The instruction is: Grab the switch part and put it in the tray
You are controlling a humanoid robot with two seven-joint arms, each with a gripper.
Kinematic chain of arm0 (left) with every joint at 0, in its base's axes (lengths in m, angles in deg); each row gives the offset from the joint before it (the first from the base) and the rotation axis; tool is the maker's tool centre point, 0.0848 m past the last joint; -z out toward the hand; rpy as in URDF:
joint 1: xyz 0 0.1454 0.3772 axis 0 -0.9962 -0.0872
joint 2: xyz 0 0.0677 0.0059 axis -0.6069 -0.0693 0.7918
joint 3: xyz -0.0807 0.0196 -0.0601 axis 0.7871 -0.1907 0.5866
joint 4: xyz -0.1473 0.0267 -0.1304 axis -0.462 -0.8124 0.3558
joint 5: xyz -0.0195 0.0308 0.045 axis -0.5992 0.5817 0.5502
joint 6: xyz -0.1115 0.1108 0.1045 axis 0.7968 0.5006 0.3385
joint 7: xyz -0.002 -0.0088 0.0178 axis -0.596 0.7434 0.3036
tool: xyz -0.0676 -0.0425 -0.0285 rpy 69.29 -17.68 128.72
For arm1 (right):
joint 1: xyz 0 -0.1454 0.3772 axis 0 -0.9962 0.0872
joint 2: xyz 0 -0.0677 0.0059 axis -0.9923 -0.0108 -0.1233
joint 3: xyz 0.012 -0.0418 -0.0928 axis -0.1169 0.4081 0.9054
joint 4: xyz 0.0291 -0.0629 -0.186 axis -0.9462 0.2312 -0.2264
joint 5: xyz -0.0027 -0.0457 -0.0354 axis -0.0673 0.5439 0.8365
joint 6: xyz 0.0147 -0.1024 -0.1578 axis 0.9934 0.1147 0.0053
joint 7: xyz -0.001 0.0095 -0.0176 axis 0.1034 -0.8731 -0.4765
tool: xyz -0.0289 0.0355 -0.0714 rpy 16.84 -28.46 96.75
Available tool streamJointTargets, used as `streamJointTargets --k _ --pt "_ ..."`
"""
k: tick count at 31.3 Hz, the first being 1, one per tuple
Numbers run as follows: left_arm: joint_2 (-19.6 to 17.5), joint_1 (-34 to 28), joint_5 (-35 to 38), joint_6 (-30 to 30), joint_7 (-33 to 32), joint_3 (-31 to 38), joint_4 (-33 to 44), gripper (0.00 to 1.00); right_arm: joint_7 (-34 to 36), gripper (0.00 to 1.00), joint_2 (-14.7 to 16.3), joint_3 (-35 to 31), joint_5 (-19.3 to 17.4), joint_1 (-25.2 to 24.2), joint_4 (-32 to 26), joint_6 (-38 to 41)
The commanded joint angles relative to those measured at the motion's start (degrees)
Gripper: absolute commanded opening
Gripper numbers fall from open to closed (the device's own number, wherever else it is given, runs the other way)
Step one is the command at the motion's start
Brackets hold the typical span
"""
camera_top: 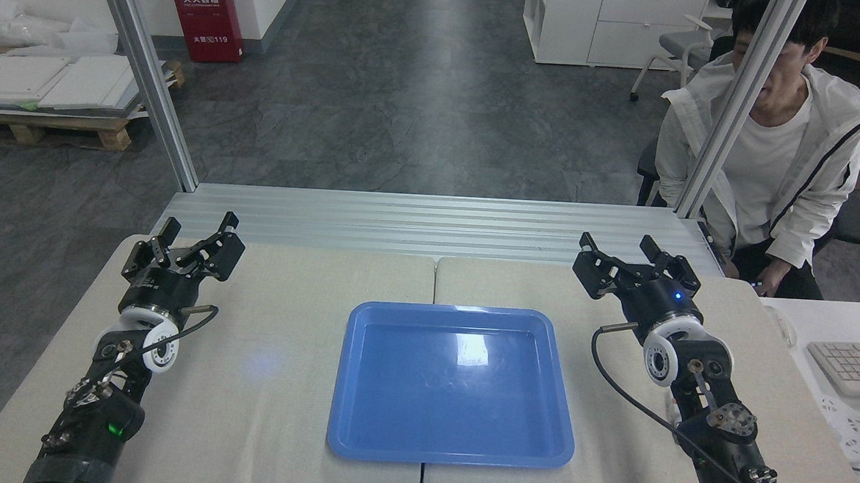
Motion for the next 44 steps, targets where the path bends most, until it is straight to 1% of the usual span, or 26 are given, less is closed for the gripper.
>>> streamJointTargets --k 1,7,44 --pt "0.0 0.0 0.0 0.0 0.0 0.0 0.0 1.00 -0.2 0.98 0.0 0.0 0.0 0.0 0.1 -1.0" --pt "0.0 0.0 0.0 0.0 -0.1 0.0 0.0 1.00 -0.3 0.98 -0.1 0.0 -0.1 -0.1 0.0 -2.6" --pt "0.0 0.0 0.0 0.0 0.0 0.0 0.0 1.00 -0.2 0.99 0.2 0.7 -0.3 0.4 -0.4 -0.7"
